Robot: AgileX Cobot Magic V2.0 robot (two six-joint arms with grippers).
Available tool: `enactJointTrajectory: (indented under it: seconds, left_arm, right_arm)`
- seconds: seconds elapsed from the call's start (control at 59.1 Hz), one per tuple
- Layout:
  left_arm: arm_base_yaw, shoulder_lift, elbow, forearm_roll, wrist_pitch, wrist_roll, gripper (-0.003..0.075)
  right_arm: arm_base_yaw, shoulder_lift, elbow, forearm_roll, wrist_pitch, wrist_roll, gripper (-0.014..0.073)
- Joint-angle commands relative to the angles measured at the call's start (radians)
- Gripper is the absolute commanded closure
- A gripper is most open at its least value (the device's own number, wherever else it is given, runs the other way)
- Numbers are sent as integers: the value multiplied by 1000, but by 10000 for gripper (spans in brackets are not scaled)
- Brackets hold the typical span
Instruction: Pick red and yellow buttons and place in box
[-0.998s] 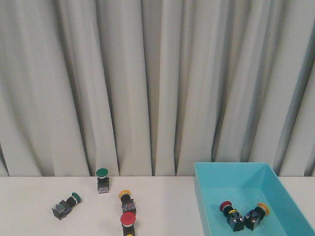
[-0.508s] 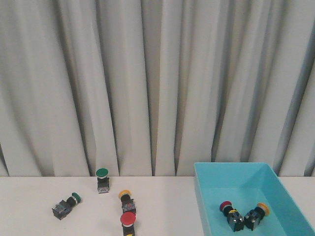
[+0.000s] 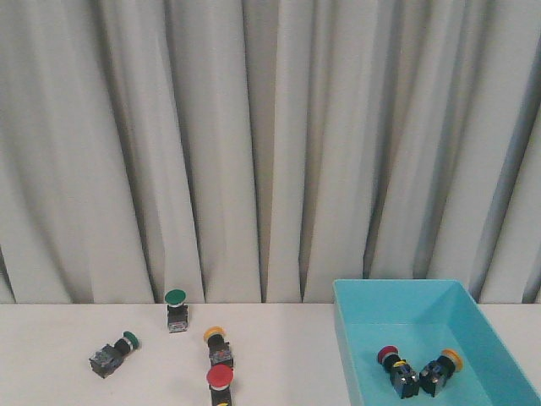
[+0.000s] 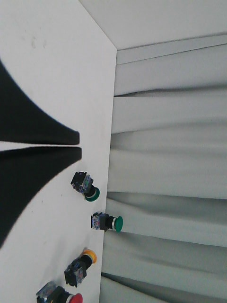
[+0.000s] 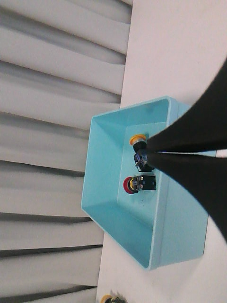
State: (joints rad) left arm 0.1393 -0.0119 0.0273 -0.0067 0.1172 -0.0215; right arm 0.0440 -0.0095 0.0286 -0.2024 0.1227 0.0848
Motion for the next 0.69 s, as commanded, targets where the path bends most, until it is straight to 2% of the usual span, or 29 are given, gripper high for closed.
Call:
enactJointTrajectory:
  seconds: [0.0, 0.423, 0.524, 0.677]
  left_arm:
    - [-1, -14, 3, -4, -75, -10, 726]
    - [-1, -14, 3, -4, -75, -10, 726]
    - [-1, -14, 3, -4, -75, -10, 726]
    - [-1, -14, 3, -4, -75, -10, 726]
  right_arm:
    - [-5, -18, 16, -12, -71, 3, 598]
    - [-5, -17, 14, 20, -123, 5, 598]
    - [-36, -18, 14, 23, -147, 5, 598]
    - [-57, -19, 14, 23, -105, 3, 598]
